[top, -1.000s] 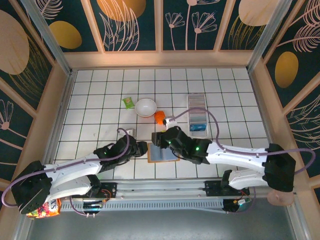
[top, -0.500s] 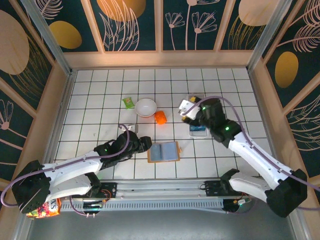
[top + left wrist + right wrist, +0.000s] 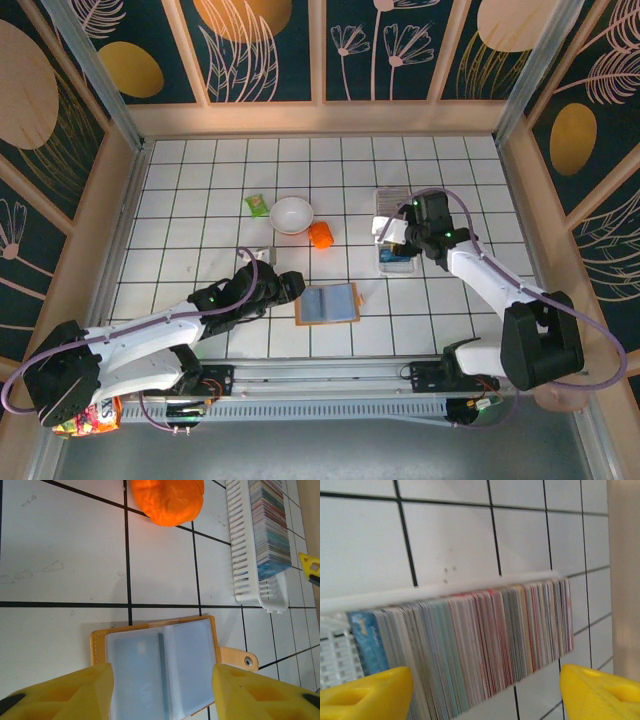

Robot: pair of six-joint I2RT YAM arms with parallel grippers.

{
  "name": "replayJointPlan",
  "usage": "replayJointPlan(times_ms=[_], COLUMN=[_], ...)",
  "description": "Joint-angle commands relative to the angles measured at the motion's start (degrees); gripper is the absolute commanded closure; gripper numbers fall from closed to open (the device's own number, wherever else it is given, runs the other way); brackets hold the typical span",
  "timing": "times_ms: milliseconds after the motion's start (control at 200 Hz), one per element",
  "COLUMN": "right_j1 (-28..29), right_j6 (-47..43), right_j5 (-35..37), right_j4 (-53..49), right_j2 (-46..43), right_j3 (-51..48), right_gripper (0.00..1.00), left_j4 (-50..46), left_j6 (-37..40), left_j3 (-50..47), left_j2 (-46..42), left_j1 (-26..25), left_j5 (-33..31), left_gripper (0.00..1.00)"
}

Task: Put the credit cards into the card holder
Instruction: Pick up the credit card from the storage box.

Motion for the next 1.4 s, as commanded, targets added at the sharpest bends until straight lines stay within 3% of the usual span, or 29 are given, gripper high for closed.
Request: replayJointPlan(times_ms=[0,390,811,1396], right_j1=[1.61,2.36,2.41,2.75], right_j6=[-3.5,-4.68,-8.32,-9.42], right_j5=[-2.02,-1.63,4.47,5.93], right_j4=[-1.66,-2.03,2.03,1.57], right_j2=[0.29,5.3,8.97,7.14], right_j3=[-0.54,-1.38,-1.26,-1.52], right_gripper=[0.22,0.22,0.27,0.64], left_j4=[-1.22,-0.91,2.5,2.25], left_j6=[1.77,5.89,5.32,5.72], left_j3=[1.31,1.87,1.01,1.14], left_j2=[-0.52,1.35,3.63,4.37], left_j1=[-0.27,-0.28,-0.27,-0.25], left_j5=[0.81,1.44,3.6,4.06], left_gripper=[0.46,0.46,0.48,0.54])
